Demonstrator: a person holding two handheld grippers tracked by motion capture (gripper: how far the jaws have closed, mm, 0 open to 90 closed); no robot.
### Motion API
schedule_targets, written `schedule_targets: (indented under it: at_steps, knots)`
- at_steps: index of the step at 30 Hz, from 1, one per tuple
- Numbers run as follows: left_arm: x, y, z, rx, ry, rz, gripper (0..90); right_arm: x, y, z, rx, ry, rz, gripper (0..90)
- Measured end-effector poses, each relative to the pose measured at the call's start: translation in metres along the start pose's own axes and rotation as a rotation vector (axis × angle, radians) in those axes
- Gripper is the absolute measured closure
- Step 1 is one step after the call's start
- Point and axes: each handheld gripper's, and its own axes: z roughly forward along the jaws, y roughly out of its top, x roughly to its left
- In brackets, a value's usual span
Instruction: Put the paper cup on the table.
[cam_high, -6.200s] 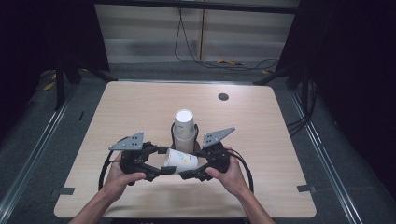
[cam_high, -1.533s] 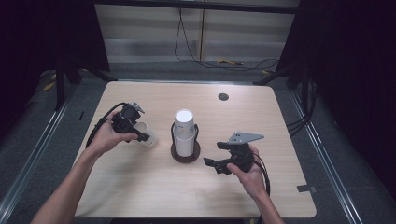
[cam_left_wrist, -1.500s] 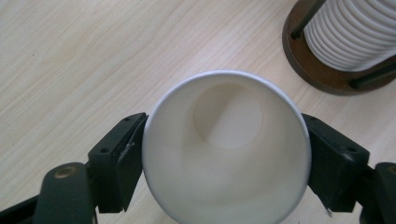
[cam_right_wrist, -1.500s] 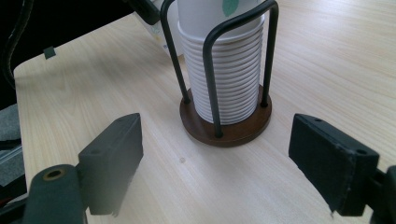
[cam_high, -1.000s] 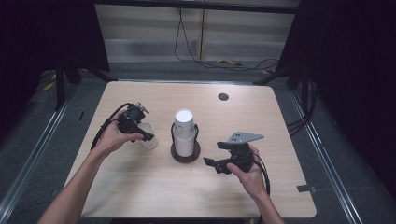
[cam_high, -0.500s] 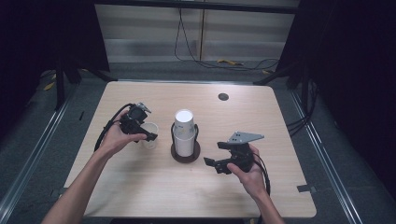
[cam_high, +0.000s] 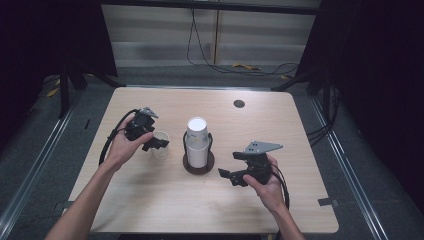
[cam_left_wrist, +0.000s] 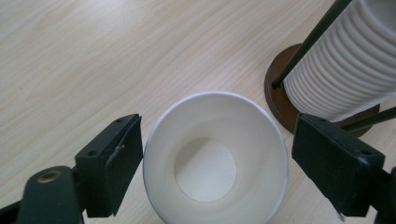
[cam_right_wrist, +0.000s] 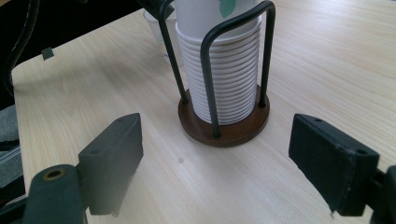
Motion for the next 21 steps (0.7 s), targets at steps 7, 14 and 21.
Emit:
schedule_targets:
  at_steps: [7, 14, 21]
  knots:
    - [0.001, -0.005, -0.007, -0.069, -0.025, -0.010, 16.5, -0.001, 0.000, -0.001, -0.004, -0.004, 0.005, 17.4]
    - [0.001, -0.012, -0.012, -0.143, -0.012, -0.012, 16.5, -0.001, 0.000, -0.001, -0.004, -0.006, 0.005, 17.3]
    - [-0.001, -0.021, -0.017, -0.217, -0.024, -0.039, 16.5, -0.002, -0.001, -0.001, -0.004, -0.010, 0.011, 17.4]
